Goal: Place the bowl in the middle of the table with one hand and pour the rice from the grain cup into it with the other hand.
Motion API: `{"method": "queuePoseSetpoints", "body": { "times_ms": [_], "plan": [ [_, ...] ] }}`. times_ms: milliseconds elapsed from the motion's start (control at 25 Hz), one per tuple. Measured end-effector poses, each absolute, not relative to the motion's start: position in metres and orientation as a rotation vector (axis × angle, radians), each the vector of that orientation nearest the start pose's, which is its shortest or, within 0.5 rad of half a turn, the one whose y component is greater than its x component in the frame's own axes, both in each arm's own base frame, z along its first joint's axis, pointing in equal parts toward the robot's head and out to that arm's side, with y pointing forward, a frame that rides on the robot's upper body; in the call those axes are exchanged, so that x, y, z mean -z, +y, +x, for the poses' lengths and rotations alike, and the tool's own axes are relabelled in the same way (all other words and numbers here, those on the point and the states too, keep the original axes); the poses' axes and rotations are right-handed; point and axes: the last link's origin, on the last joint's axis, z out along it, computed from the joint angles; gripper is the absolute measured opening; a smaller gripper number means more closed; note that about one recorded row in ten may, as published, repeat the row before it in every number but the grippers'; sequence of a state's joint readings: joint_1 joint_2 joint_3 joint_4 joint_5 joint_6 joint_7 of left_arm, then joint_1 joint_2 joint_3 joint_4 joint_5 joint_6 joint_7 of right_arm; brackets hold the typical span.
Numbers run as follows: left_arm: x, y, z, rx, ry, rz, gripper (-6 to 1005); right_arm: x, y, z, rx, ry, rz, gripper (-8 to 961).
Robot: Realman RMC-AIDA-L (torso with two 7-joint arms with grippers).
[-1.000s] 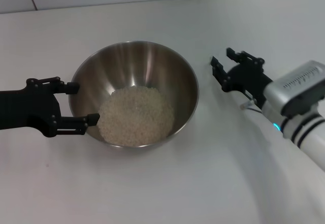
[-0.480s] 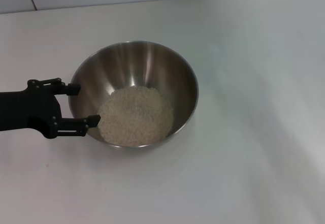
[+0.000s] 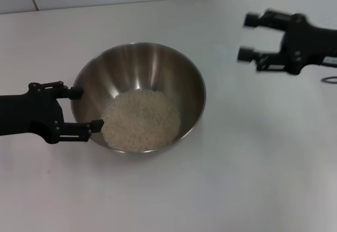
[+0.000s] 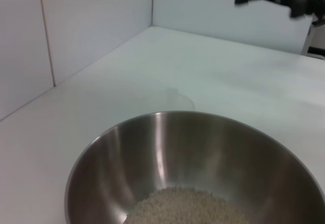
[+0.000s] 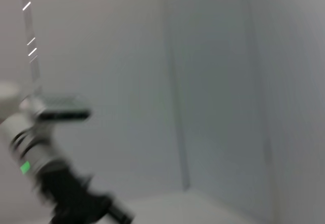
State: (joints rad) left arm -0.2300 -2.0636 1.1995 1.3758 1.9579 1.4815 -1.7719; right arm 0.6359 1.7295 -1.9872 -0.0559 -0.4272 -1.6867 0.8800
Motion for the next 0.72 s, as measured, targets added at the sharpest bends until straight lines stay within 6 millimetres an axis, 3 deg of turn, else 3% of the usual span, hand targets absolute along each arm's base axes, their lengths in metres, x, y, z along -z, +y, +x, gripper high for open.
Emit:
{"method": "queuePoseSetpoints", "body": {
  "times_ms": [160, 360, 520, 720],
  "plan": [
    [-0.032, 0.302, -0.226, 0.244, -0.438, -2.791, 866, -0.043, 0.348, 0.259, -0.777, 0.317, -2.892, 809],
    [-0.030, 0.301, -0.225, 0.233, -0.434, -2.801, 867, -0.024, 0.350, 0.252, -0.582, 0.335, -3.022, 808],
    [-0.029, 0.301, -0.225, 0.233, -0.434, -2.803, 866, -0.020, 0.346, 0.243, -0.461, 0.284, -3.030, 807],
    [-0.029, 0.302, -0.224, 0.233, -0.434, -2.806, 866, -0.024, 0.335, 0.233, -0.204, 0.108, -2.888, 805]
  ]
}}
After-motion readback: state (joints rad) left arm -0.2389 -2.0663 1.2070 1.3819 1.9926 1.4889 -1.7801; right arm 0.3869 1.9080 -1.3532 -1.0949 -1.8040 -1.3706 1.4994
